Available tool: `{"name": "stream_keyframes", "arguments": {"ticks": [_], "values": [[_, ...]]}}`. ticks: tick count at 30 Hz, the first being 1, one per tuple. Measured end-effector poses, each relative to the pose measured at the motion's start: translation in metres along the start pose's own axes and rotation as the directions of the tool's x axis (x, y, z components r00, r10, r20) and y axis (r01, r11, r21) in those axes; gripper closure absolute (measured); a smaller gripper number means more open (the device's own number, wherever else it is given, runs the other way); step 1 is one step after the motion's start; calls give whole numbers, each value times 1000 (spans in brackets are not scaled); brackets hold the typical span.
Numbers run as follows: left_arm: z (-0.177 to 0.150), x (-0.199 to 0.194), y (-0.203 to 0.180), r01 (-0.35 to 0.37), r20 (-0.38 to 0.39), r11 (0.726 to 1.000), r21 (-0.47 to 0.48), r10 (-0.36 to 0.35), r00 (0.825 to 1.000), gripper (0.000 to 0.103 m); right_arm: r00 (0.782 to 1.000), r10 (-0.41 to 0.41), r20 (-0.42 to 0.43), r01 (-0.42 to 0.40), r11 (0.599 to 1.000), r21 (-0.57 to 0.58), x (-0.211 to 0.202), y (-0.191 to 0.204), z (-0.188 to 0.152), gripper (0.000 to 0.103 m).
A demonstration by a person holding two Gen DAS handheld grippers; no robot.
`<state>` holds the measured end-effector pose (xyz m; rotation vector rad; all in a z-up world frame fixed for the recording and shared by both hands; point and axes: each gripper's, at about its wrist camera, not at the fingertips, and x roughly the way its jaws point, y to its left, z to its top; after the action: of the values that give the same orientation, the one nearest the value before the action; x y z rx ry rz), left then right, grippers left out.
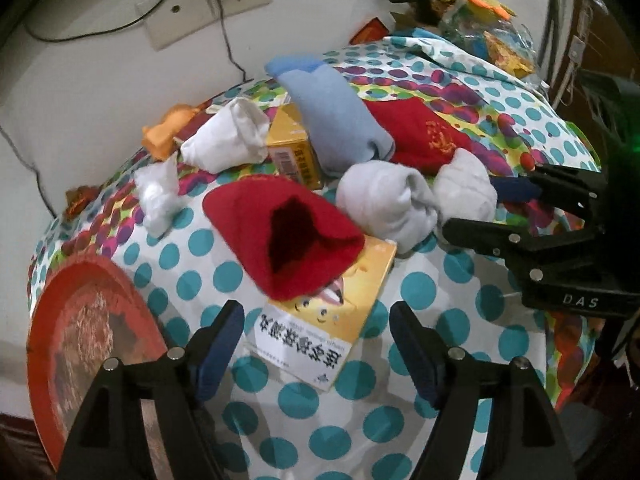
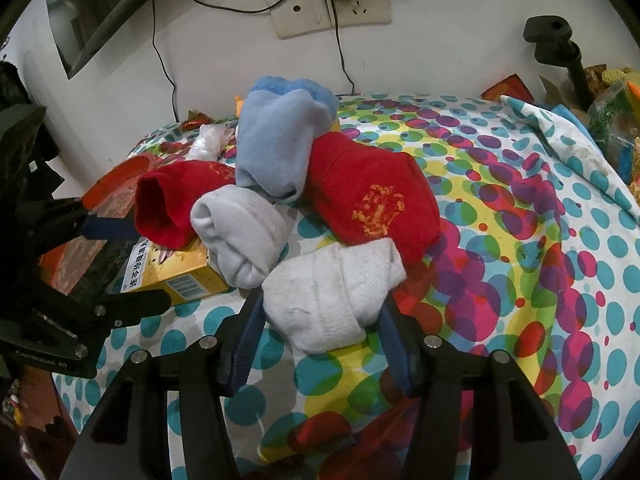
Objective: Organize objects
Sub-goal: 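Grasp the yellow medicine box with the left tool while the right tool grasps a rolled white sock, then lift the yellow box with the left tool and carry it over the red tray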
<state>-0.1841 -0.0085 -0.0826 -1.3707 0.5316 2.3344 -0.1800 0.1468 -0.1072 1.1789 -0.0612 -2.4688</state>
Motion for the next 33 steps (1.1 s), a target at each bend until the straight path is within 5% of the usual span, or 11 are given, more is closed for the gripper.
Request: {"name": "stream_keyframes", "arguments": {"ticks": [9,18,26,33], "values": [[3,20,-2,9,-51,1000,9,-8,999,26,1000,-2,2,2,1000,-2,0,0,0,50],[-5,19,-11,-36,19,999,-28,37,999,27,1000,2,3,-2,1000,1,-1,0,0,50],[-13,6,-10,-7,24,995,-97,10,1000,43,1000,4,2,-4,1000,4,-2,0,2,50],[-25,-6,-15,-1,48,987,-162,9,999,46,1000,10,11,-10,1000,1,-3,0,0,50]]}}
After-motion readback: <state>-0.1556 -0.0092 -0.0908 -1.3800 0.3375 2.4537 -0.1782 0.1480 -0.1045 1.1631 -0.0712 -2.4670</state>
